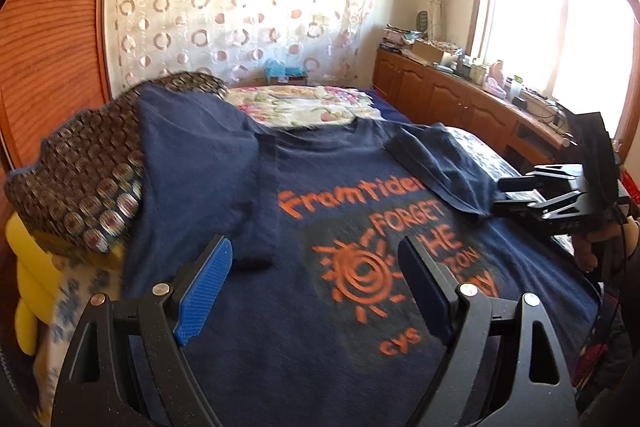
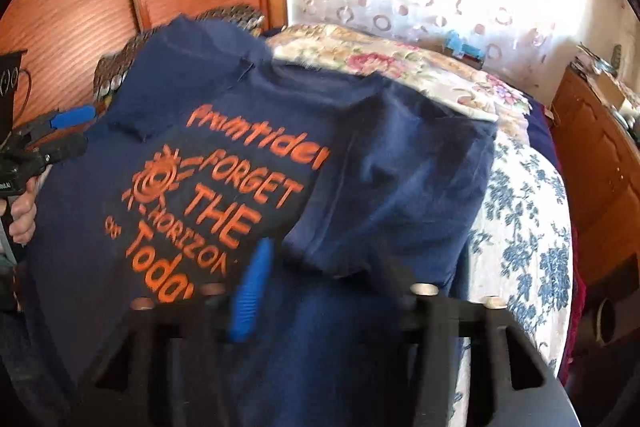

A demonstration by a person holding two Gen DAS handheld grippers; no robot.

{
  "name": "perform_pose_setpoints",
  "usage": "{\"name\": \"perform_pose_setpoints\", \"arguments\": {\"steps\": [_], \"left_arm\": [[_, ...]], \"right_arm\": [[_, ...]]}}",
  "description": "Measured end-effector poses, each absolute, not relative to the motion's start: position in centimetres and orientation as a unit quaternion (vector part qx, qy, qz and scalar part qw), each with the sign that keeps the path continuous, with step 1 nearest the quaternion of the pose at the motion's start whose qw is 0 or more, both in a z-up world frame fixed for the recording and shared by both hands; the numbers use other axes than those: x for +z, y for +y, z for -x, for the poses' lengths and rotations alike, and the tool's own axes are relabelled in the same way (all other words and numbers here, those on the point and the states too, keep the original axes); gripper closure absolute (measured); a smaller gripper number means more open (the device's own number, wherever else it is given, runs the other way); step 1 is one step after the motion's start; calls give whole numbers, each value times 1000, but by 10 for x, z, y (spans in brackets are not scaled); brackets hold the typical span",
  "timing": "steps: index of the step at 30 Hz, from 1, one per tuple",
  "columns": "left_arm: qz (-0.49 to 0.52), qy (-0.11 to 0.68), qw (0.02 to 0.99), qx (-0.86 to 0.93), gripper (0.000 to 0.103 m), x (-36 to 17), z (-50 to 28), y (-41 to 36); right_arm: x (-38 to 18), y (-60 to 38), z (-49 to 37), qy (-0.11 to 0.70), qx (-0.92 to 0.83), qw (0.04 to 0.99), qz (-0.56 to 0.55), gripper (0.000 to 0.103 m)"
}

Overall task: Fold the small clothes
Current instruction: 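Fold the gripped side over toward the center with the right tool, release, then grasp the shirt hem with the left tool while the right tool grasps it too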

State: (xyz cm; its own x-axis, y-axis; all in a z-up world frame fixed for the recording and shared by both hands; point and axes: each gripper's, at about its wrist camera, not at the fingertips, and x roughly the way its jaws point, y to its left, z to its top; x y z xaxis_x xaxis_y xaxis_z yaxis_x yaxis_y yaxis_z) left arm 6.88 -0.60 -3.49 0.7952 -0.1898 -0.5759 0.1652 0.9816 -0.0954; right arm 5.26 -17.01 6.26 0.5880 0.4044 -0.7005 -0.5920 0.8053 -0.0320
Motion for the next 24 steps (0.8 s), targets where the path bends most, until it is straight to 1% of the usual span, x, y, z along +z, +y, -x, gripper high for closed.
{"name": "perform_pose_setpoints", "arguments": {"steps": [5, 14, 17, 20, 21, 24], "left_arm": [[11, 302, 950, -83, 17, -20, -92, 21], [13, 322, 944, -68, 17, -9, -140, 62], [19, 334, 940, -64, 21, -9, -156, 75], [30, 349, 934, -61, 22, -10, -176, 88], [33, 352, 933, -61, 26, -10, -180, 90], [33, 364, 930, -47, 27, -12, -195, 96]], "right_arm": [[65, -182, -78, 341, 255, 898, 110, 44], [54, -209, -167, 370, 174, 910, 60, 44], [52, -215, -193, 384, 171, 906, 39, 44], [48, -210, -212, 390, 168, 904, 52, 44], [47, -208, -218, 392, 165, 903, 56, 44], [43, -204, -230, 395, 169, 902, 48, 44]]}}
